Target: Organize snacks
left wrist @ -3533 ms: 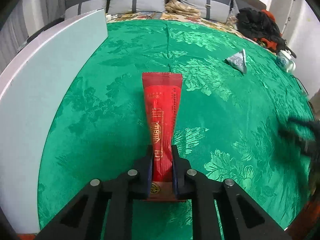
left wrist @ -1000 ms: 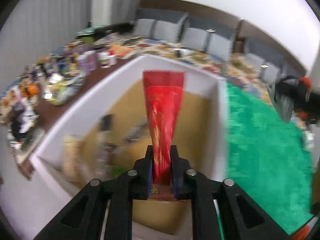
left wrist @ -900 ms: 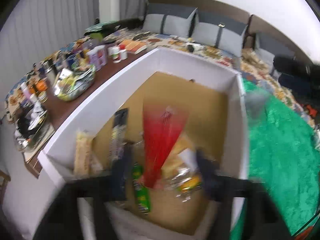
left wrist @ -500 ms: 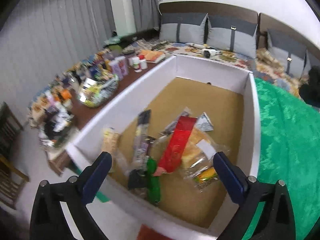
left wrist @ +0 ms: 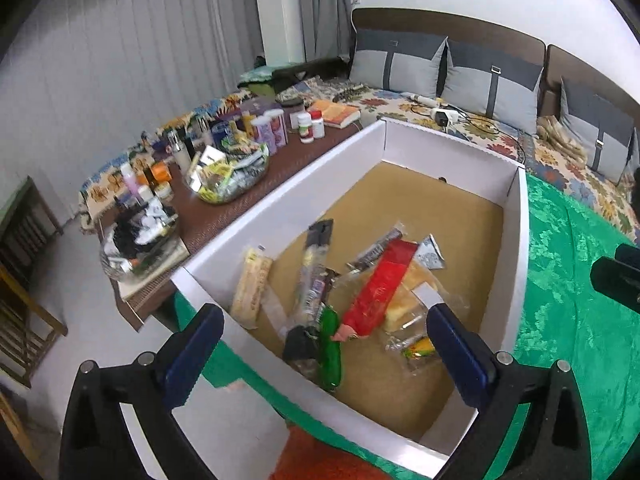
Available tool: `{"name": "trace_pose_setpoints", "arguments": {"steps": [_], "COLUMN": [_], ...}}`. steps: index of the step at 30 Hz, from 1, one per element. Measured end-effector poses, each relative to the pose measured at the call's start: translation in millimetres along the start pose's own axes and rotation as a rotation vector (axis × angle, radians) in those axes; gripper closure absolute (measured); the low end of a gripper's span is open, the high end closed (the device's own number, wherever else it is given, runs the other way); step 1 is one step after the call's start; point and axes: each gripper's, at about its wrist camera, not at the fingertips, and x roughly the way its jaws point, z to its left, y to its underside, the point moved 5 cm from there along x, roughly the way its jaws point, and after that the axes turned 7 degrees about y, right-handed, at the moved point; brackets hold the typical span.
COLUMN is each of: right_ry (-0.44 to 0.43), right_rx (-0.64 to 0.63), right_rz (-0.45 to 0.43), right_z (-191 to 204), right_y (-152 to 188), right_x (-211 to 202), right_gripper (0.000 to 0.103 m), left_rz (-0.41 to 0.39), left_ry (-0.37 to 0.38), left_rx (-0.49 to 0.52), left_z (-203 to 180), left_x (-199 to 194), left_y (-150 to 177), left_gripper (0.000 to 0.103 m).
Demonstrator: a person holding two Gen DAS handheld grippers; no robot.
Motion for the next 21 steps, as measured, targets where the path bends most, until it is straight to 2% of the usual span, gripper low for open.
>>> {"name": "trace_pose_setpoints", "arguments": {"steps": [7, 11, 21], "right_ry": [0.023, 0.03, 0.026], "right_rx": [-0.053, -0.067, -0.079], "right_rz": [0.015, 0.027, 0.028], "right_z": [19.9, 27.1, 42.7], "right_y": [-1.8, -4.5, -9.3], "right_x": [3.0, 6.1, 12.9], "right_gripper": [0.02, 0.02, 0.02], "left_rz": [-0.025, -0.055, -0.052], "left_ry": [-0.042, -0.024, -0.035], "left_rx": [0.033, 0.03, 0.009], "left_z": [5.4, 8.8, 19.6], "left_x": [-7.4, -12.0, -6.4], "left_y": [-3.9, -6.6, -7.1], "left_gripper": [0.002, 0.002, 0.002]}}
